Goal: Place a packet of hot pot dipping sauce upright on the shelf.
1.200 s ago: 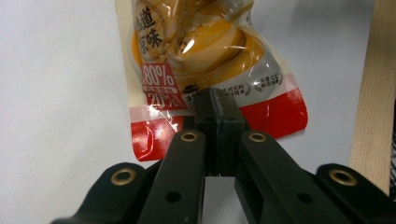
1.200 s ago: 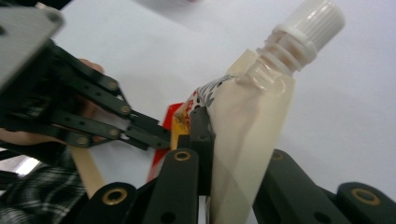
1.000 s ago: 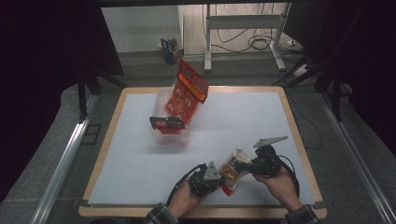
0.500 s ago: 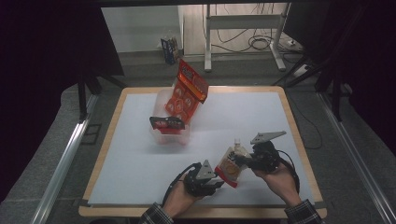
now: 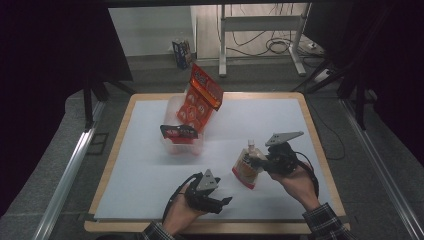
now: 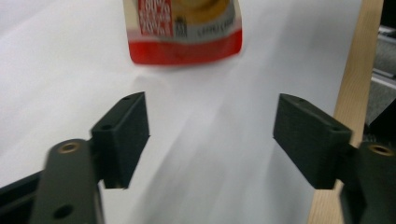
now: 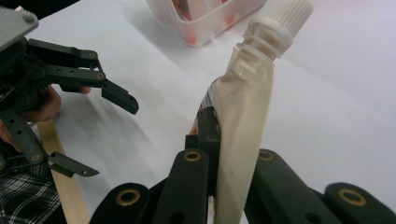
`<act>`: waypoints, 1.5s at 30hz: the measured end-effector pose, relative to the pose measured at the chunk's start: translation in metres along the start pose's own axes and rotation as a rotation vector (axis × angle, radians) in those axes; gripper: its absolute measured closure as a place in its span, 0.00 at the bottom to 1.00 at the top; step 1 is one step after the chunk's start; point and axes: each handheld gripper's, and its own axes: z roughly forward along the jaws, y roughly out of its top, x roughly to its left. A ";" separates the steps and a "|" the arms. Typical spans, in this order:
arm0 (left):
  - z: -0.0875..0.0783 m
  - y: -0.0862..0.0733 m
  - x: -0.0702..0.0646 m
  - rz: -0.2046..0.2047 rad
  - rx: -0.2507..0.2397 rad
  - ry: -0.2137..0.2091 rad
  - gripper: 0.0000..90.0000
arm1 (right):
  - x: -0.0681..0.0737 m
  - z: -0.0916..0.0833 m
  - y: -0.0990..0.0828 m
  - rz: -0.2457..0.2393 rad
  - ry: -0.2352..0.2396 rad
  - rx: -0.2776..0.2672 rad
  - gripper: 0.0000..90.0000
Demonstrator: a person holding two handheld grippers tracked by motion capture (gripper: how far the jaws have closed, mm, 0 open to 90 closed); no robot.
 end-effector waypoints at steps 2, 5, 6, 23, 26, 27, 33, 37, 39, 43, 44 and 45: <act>-0.004 -0.002 0.001 0.006 0.013 0.016 0.23 | -0.001 0.000 0.004 -0.010 0.001 -0.005 0.98; -0.011 -0.006 0.004 -0.007 0.016 0.030 0.18 | -0.003 0.001 0.010 -0.017 0.003 -0.014 0.98; -0.014 -0.008 0.005 -0.018 0.016 0.031 0.16 | -0.004 0.001 0.012 -0.017 0.005 -0.020 0.98; -0.044 -0.036 0.018 -0.108 0.023 0.092 0.01 | -0.015 0.019 0.062 -0.054 0.017 -0.050 0.98; -0.048 -0.041 0.019 -0.110 0.029 0.103 0.00 | -0.015 0.025 0.072 -0.064 0.021 -0.046 0.98; -0.049 -0.043 0.019 -0.114 0.030 0.110 0.00 | -0.015 0.027 0.075 -0.066 0.021 -0.046 0.98; -0.059 -0.052 0.021 -0.133 0.030 0.128 0.00 | -0.015 0.040 0.092 -0.086 0.040 -0.051 0.98; -0.063 -0.056 0.022 -0.147 0.025 0.137 0.00 | -0.015 0.050 0.102 -0.103 0.050 -0.041 0.98; -0.064 -0.057 0.023 -0.152 0.024 0.139 0.00 | -0.014 0.054 0.107 -0.109 0.052 -0.033 0.98; -0.063 -0.058 0.023 -0.156 0.028 0.143 0.00 | -0.015 0.063 0.117 -0.130 0.059 -0.027 0.98; -0.063 -0.058 0.023 -0.155 0.029 0.144 0.00 | -0.016 0.065 0.119 -0.137 0.062 -0.026 0.98; -0.063 -0.058 0.023 -0.154 0.030 0.145 0.00 | -0.016 0.066 0.121 -0.142 0.067 -0.025 0.98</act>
